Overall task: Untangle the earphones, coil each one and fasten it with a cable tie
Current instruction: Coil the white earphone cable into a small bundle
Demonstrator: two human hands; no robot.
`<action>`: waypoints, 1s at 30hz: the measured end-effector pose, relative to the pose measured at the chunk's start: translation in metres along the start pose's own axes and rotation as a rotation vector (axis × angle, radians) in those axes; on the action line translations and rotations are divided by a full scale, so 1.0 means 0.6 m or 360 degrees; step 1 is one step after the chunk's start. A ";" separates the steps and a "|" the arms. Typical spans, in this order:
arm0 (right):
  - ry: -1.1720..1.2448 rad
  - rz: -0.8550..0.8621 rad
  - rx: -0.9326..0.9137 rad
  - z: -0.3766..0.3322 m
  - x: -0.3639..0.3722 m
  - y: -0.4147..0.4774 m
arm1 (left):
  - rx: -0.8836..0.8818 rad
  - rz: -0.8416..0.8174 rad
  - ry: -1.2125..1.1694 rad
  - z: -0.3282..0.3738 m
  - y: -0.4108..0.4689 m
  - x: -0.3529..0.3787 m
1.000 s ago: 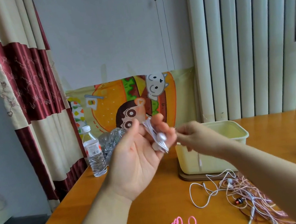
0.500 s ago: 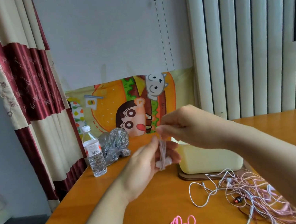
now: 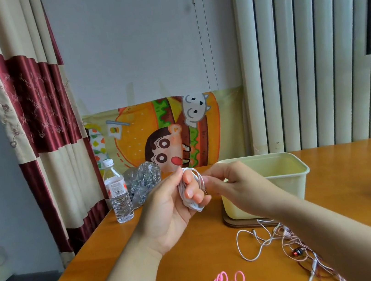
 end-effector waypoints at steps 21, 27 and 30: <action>-0.0658 -0.0461 -0.0078 -0.019 0.002 -0.006 | -0.0393 -0.0123 0.0736 -0.033 -0.010 -0.009; -0.1071 -0.0552 -0.0106 -0.032 0.007 -0.008 | -0.0505 -0.0133 0.1087 -0.047 -0.010 -0.014; -0.1383 -0.0504 -0.0106 -0.023 0.019 -0.014 | -0.0517 -0.0151 0.1285 -0.049 -0.010 -0.012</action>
Point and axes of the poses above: each hand's wrist, its own y-axis towards the middle knuckle, its own x-axis out of the palm, z = x × y, the point moved 9 cm from there along y, towards the middle knuckle, and after that the axes turned 2 degrees about -z, right-handed, at the moved point
